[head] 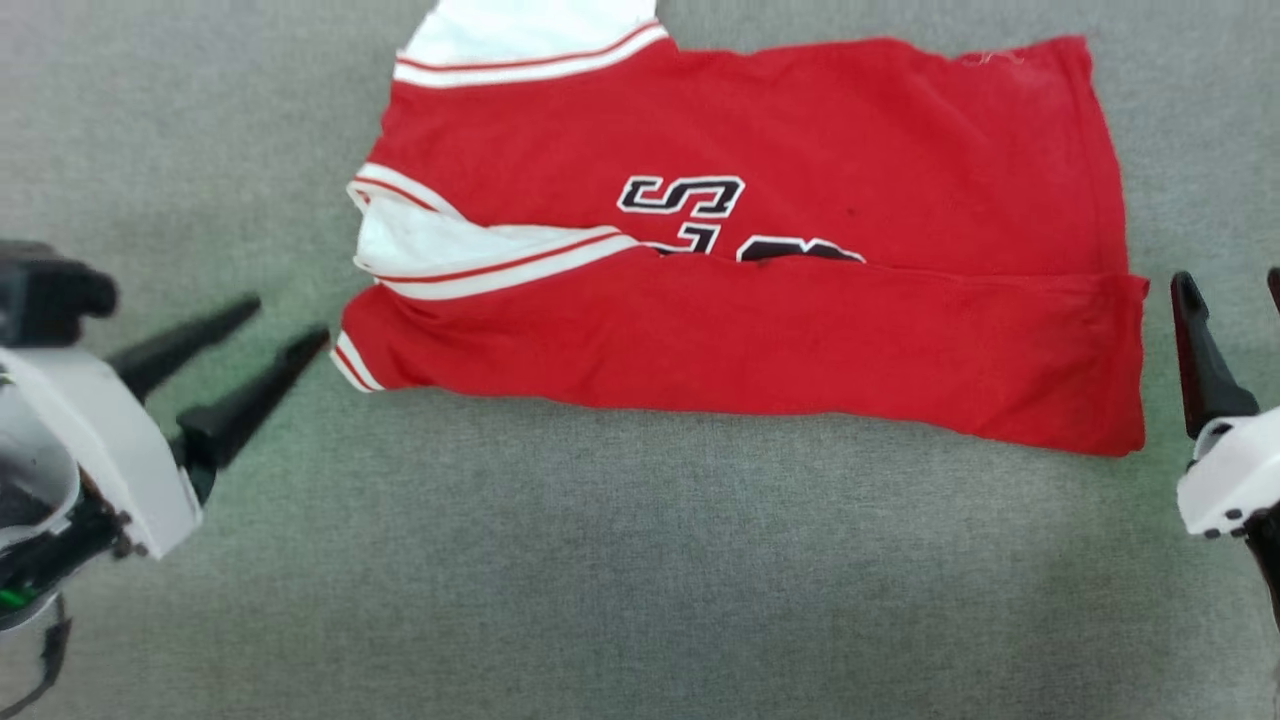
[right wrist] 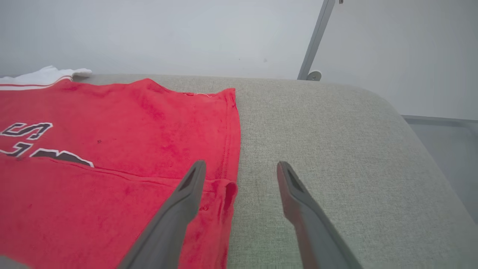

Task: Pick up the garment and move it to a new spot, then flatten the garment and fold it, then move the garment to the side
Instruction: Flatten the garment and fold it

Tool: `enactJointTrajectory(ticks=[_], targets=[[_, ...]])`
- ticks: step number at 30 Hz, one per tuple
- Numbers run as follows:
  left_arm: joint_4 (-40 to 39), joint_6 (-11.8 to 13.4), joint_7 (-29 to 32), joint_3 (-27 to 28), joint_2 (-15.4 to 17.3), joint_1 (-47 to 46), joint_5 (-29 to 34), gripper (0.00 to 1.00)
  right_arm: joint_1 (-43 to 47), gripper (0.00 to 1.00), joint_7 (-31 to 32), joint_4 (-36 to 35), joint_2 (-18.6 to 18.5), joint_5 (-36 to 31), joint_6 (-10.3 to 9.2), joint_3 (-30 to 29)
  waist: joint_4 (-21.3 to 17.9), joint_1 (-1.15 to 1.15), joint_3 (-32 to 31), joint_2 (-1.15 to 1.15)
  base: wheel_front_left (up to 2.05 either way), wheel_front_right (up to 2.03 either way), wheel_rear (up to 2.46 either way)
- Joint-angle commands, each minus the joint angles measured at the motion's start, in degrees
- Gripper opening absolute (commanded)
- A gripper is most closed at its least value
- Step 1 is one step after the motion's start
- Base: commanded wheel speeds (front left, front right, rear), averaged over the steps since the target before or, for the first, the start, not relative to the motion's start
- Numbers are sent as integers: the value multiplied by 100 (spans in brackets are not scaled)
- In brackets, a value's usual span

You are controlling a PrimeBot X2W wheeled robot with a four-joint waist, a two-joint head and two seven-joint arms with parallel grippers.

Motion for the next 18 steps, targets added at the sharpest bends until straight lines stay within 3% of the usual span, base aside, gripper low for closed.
enactJointTrajectory(ticks=[1,6,18], targets=[[-82,13,527,-212,117,-164,-109,100,100,100,31,-28,-40,59,-10,-13,18,0,-174,0,0,0,0],[-215,13,1919,-560,184,-587,-527,100,70,100,5,-65,-84,167,-10,68,-81,0,-170,0,0,0,0],[804,13,3091,-740,-328,-1100,-1233,100,-53,100,-65,-273,200,1,-11,418,-595,0,317,0,0,0,0]])
